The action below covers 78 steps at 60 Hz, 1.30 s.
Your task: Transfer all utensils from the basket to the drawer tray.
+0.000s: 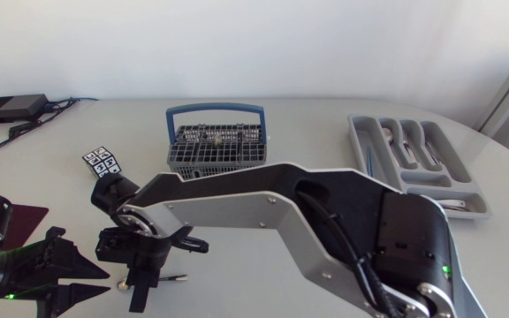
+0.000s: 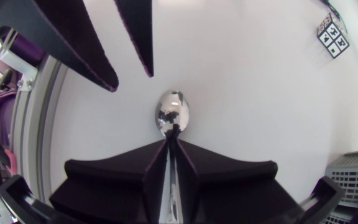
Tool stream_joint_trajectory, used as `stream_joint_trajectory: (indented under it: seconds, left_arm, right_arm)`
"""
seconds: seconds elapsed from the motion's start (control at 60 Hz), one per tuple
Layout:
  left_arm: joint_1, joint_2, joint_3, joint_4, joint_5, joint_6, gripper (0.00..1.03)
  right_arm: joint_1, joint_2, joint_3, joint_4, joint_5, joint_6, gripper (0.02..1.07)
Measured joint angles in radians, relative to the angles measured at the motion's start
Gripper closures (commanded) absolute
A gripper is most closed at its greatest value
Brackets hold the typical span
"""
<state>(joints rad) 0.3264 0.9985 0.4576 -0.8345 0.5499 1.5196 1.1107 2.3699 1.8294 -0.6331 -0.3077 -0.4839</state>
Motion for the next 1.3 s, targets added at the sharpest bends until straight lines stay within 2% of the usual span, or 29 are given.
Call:
stream_joint_trajectory:
  seconds: [0.383, 0.6, 0.733, 0.983, 1.067, 1.3]
  left_arm:
    - [0.008, -0.018, 0.000, -0.029, 0.000, 0.001, 0.73]
    - [-0.013, -0.025, 0.000, -0.037, 0.023, -0.003, 0.73]
    - [-0.090, -0.026, 0.001, -0.031, 0.045, -0.063, 0.72]
    - [-0.304, -0.040, 0.008, 0.182, 0.047, -0.396, 0.69]
    - [-0.371, -0.043, 0.021, 0.256, 0.017, -0.520, 0.67]
    - [-0.523, -0.032, 0.071, 0.407, -0.088, -0.765, 0.66]
  right_arm:
    - [-0.023, -0.061, -0.106, 0.011, -0.029, -0.027, 0.98]
    - [-0.077, -0.171, -0.258, 0.002, -0.025, -0.063, 0.98]
    - [-0.131, -0.280, -0.368, 0.001, -0.025, -0.087, 0.97]
    - [-0.297, -0.552, -0.573, 0.002, -0.025, -0.143, 0.97]
    - [-0.372, -0.628, -0.644, 0.000, -0.029, -0.177, 0.97]
    - [-0.607, -0.796, -0.786, -0.063, -0.044, -0.312, 0.97]
